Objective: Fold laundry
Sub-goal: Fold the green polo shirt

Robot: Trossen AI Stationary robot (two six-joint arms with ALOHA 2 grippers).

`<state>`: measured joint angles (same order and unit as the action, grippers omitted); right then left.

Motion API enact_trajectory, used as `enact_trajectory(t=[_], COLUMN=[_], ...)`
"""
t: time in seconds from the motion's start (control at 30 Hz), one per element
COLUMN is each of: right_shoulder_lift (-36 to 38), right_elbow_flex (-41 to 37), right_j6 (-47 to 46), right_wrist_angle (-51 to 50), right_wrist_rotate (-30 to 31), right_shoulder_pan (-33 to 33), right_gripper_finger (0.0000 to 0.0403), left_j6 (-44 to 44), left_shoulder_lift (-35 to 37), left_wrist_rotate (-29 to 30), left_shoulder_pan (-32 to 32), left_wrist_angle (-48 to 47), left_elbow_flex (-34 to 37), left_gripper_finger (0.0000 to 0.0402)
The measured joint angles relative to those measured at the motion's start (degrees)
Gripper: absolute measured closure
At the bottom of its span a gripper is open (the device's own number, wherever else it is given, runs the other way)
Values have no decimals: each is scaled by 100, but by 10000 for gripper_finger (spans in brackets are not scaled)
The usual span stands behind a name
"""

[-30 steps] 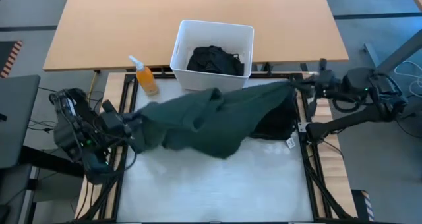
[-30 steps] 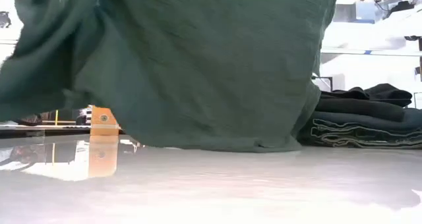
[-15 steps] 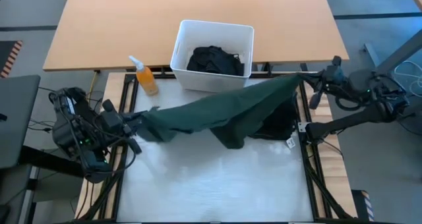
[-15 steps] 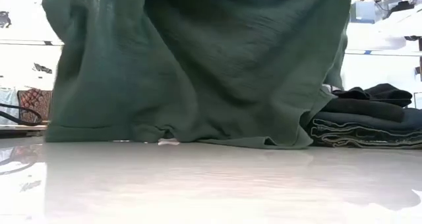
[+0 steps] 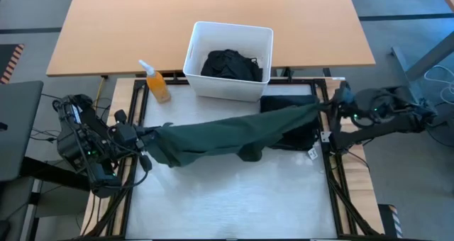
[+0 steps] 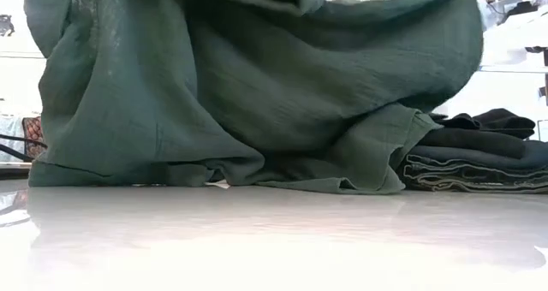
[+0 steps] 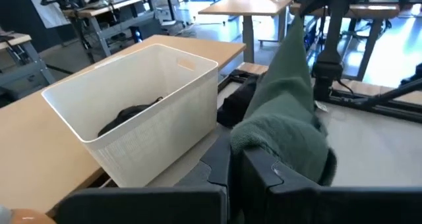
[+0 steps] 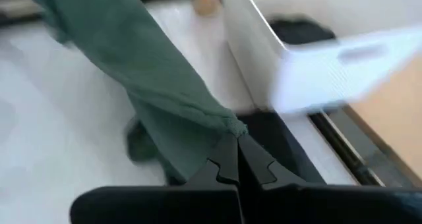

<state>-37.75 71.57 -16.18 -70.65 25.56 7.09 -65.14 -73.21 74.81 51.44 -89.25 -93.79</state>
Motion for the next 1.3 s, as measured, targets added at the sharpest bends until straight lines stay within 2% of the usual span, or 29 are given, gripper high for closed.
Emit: enact_trajectory(t=[0.07,0.2,0.27,0.37,0.43,0.5,0.6,0.67,0.77,0.83,1.0,1.1,1.2,1.3], right_shoulder_lift=[23,-65,-135,-133,-53,-8,27,-24,-172,-307,-735,-909,-1012,-1103], right_elbow_flex=[-232,-431,-340,-56,141,271,372,376,371,376,447,618,774,701], right_j6=[368,960,1050,1058,978,798,444,330,310,303,528,1078,1619,1761], right_wrist_angle=[854,2473,2815,2866,3043,3352,4530,5226,5720,5747,5713,5351,4343,3608], right_wrist_rotate=[-280,-1377,-1783,-2077,-2365,-2991,-3901,-4092,-3929,-3685,-3571,-2935,-1460,-243], right_shoulder_pan=[-2,0,0,7,68,212,544,841,1255,1465,1953,2161,2143,1804], right_gripper_finger=[391,391,391,391,391,391,391,391,392,392,392,393,393,393], left_j6=[22,184,550,1488,2445,3547,5361,6495,7974,8564,8996,8856,8385,7319], left_shoulder_lift=[0,2,9,15,38,48,44,24,-25,-37,-27,-31,-26,-28], left_wrist_rotate=[2,141,85,-156,-598,-1218,-2353,-3044,-3682,-3882,-3838,-3347,-2332,-1232], left_shoulder_pan=[0,4,80,248,356,452,567,615,684,725,745,743,743,662], left_wrist_angle=[28,276,614,1374,2128,3092,4846,6029,7301,7814,8173,7974,7257,5935], left_elbow_flex=[2,2,2,-20,-24,-24,-24,-28,-31,-31,-31,-31,-33,-33], left_gripper_finger=[401,401,401,401,401,401,401,401,401,401,401,401,401,401])
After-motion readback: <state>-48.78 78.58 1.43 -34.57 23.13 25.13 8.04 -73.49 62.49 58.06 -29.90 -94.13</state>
